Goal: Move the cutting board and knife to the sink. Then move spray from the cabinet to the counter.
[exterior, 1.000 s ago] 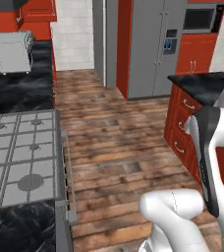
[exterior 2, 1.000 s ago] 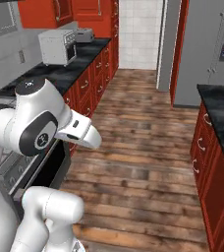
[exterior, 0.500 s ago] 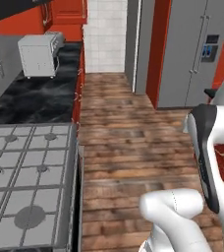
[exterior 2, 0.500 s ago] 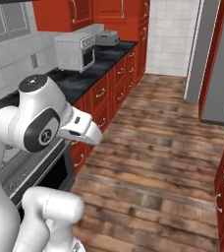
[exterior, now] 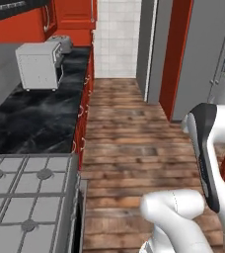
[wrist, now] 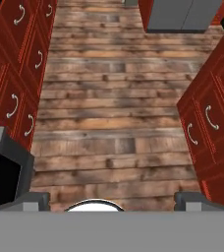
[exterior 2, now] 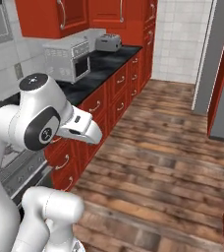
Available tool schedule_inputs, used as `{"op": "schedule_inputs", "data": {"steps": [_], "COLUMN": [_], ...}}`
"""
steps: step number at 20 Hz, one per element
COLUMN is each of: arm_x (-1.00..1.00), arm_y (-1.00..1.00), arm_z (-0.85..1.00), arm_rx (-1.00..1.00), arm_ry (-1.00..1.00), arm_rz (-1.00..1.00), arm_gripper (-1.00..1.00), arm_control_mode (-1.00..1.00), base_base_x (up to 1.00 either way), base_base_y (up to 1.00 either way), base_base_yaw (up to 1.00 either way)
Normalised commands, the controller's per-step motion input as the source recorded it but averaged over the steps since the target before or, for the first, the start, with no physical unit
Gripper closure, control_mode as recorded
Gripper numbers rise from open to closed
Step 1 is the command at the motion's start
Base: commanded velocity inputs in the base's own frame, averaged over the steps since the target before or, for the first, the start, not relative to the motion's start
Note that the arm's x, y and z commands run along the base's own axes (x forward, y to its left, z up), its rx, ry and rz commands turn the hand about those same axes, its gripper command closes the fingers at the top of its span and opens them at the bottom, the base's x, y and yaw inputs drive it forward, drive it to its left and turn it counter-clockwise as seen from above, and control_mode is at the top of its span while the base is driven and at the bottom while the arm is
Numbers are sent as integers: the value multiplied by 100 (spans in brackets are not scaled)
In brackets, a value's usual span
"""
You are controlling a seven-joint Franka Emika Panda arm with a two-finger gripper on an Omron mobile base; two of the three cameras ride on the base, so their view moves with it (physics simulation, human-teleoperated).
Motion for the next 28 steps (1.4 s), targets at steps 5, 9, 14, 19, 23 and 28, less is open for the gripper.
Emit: {"op": "schedule_inputs", "data": {"steps": [5,9,14,19,23,28], "arm_x": [0,0,0,0,0,0], "arm_y": [0,0,0,0,0,0], "arm_z": [0,0,0,0,0,0], "arm_rx": [0,0,0,0,0,0], "arm_ry": [0,0,0,0,0,0], "arm_rz": [0,0,0,0,0,0], "arm_gripper": [-100,-100,-100,-100,-100,-100], "arm_control_mode": [100,100,100,100,100,100], "base_base_x": [100,100,100,99,100,98], "base_base_y": [-47,-49,-39,-24,-28,-26], "base_base_yaw": [11,10,10,11,12,12]}}
